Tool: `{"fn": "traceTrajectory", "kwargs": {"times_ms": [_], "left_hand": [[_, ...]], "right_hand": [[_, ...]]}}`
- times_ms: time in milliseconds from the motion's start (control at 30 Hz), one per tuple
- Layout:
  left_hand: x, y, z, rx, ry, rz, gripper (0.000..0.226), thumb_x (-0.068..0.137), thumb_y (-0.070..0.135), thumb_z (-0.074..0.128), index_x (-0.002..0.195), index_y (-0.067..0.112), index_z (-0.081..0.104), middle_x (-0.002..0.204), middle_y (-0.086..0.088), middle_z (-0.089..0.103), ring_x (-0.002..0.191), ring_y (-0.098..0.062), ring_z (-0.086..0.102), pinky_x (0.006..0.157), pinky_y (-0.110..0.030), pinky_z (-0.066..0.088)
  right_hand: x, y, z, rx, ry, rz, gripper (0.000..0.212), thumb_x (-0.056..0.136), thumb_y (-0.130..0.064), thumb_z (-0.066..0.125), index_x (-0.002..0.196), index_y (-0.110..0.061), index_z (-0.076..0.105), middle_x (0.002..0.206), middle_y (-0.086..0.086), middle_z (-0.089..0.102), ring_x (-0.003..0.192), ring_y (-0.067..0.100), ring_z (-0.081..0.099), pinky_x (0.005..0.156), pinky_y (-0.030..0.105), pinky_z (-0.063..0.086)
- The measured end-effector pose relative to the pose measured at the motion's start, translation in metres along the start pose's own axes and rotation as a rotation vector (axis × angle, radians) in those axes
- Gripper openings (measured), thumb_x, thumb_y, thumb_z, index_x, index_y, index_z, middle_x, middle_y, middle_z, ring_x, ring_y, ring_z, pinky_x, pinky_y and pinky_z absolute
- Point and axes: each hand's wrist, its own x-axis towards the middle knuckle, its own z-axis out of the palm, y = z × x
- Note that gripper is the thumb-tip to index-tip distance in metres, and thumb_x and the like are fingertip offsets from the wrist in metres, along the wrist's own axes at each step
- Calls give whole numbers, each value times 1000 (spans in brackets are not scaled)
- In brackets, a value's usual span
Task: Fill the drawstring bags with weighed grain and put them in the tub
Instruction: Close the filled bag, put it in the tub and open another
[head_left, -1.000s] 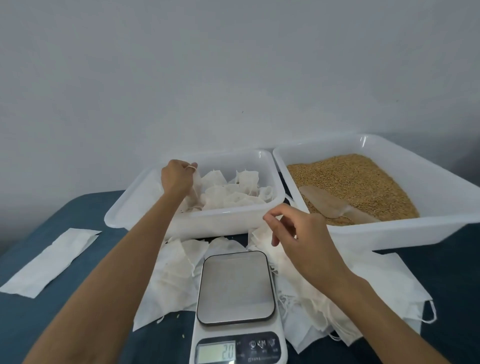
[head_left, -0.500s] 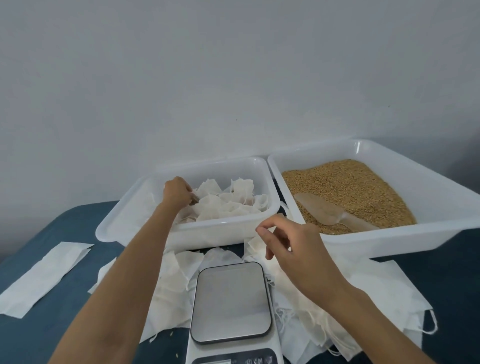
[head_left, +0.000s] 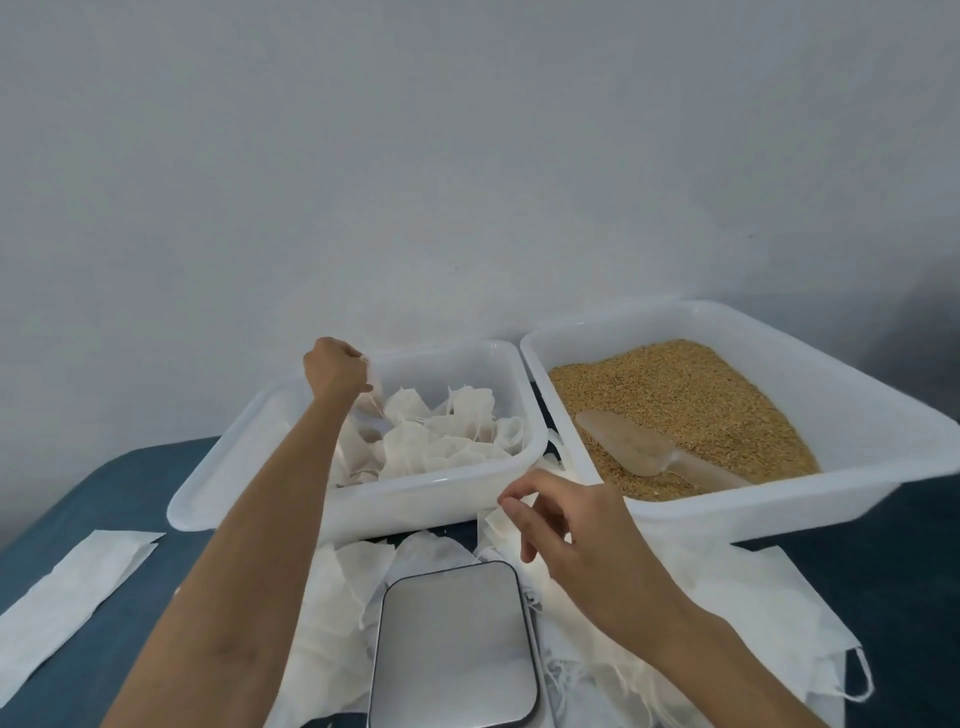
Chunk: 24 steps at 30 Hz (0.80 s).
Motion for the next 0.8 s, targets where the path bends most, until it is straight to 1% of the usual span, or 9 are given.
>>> {"fn": "traceTrajectory", "kwargs": {"times_ms": [67, 133, 233, 333, 500, 633, 700, 767, 800], "left_hand": [[10, 2, 4, 24, -18, 39, 28, 93, -8, 64, 70, 6, 68, 68, -13, 74, 72, -32, 78, 76, -40, 65], [16, 0, 7, 92, -76, 75, 13, 91, -8, 67, 80, -3, 73, 85, -24, 76, 88, -37, 77, 88, -44, 63], [7, -9, 10, 264, -239, 122, 6, 90, -6, 70, 93, -5, 75, 94, -23, 76, 95, -38, 76, 84, -31, 62], [-3, -18, 11, 396, -323, 198, 16, 90, -9, 67, 104, -9, 76, 106, -26, 76, 102, -41, 73, 99, -44, 57], [-14, -22, 5, 551, -308, 260, 24, 91, -11, 57, 104, -6, 76, 110, -25, 74, 108, -42, 68, 93, -42, 55], [-36, -15, -5, 725, -439, 282, 15, 89, -2, 63, 96, 1, 76, 97, -17, 73, 99, -36, 67, 79, -38, 53], [-50, -6, -12, 785, -414, 300, 18, 92, 2, 61, 104, 5, 76, 106, -14, 74, 105, -35, 67, 90, -40, 51], [-67, 3, -22, 740, -270, 373, 27, 96, 2, 56, 115, 10, 74, 117, -10, 73, 113, -33, 65, 101, -43, 47], [-81, 8, -29, 651, -193, 430, 26, 98, 3, 56, 117, 9, 73, 116, -10, 74, 109, -32, 66, 99, -42, 48]], "right_hand": [[0, 0, 0, 2, -1, 2, 10, 102, -38, 57, 97, -35, 65, 65, -15, 67, 54, 8, 60, 58, 13, 41], [0, 1, 0, 7, -11, 6, 10, 102, -38, 57, 98, -33, 66, 65, -14, 67, 53, 7, 59, 58, 12, 40], [0, -1, 3, 27, -15, 6, 10, 101, -36, 58, 97, -32, 67, 65, -12, 68, 50, 7, 58, 56, 11, 40], [-1, -2, 5, 52, -28, 14, 12, 102, -37, 57, 97, -31, 66, 65, -11, 68, 46, 8, 56, 52, 11, 40], [-1, -2, 5, 58, -29, 13, 12, 102, -38, 57, 97, -32, 66, 66, -11, 69, 50, 10, 60, 55, 13, 44], [0, -2, 4, 50, -12, 3, 13, 102, -38, 57, 97, -32, 67, 66, -13, 69, 52, 8, 62, 57, 12, 43], [0, -2, 4, 58, -11, -1, 12, 102, -38, 57, 97, -32, 67, 67, -12, 69, 51, 8, 61, 57, 14, 45], [0, -4, 3, 69, -13, -5, 11, 102, -35, 58, 98, -31, 67, 67, -11, 69, 50, 9, 60, 56, 17, 47], [0, -6, 2, 78, -8, -13, 11, 102, -34, 58, 98, -30, 67, 67, -10, 69, 49, 10, 59, 55, 18, 48]]}}
